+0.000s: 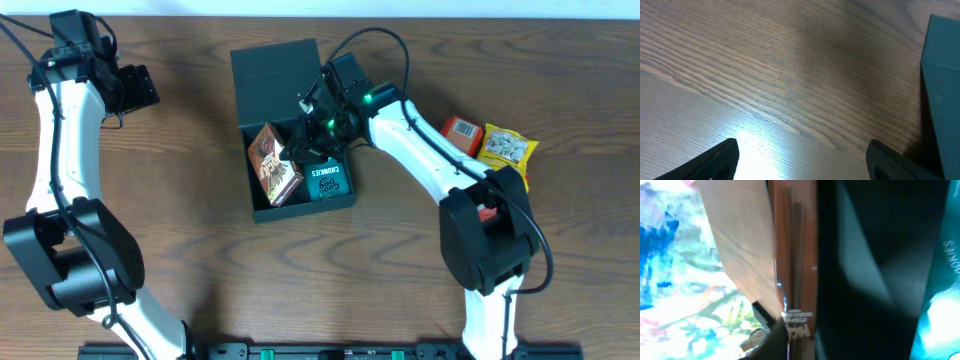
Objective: Pack container
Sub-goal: 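Lower the box into the black box and open the right gripper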
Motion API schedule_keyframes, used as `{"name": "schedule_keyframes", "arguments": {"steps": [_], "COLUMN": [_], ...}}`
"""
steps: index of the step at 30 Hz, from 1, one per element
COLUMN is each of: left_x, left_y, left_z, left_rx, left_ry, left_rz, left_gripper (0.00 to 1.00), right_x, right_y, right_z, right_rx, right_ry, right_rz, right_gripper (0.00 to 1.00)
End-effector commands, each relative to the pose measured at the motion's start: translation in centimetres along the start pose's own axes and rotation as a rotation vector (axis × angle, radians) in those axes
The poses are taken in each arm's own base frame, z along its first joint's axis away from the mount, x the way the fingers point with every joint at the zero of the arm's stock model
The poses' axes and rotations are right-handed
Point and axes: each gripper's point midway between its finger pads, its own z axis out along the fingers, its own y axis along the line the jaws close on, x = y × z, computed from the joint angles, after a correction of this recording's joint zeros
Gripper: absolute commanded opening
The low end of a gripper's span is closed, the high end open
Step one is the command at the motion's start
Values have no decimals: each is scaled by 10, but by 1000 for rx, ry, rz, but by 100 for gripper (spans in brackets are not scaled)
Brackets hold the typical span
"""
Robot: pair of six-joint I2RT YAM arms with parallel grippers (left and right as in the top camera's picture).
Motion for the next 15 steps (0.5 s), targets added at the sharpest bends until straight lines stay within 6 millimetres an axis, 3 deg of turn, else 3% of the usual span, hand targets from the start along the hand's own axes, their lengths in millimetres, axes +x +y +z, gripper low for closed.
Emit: {"name": "schedule_keyframes", "arguments": {"steps": [1, 2, 3, 4, 6, 10, 15], "left_x": [-4, -4, -3, -3, -2, 0, 1], "left_y": [-1, -1, -1, -1, -1, 0, 0], "left_z": [-5, -5, -5, -5, -5, -5, -6], "left_rx": [5, 5, 5, 4, 4, 3, 2], "left_ry": [-12, -11, -10, -9, -6, 2, 7], "left_rz": [6, 6, 6, 6, 6, 6, 6], "left_gripper": [83, 83, 82, 83, 83, 82, 82], "right_x": [6, 7, 8, 9, 9, 3, -8], "right_y": [8, 7, 6, 5, 4, -1, -19], "right_z": [5, 5, 5, 5, 5, 0, -17], "right_rx": [-21, -18, -14, -10, -5, 0, 34], "right_ry": [33, 36, 41, 45, 44, 25, -7], "right_rz": [94, 98, 104, 110, 96, 64, 17], "right_gripper": [55, 69, 76, 75, 61, 51, 50]}}
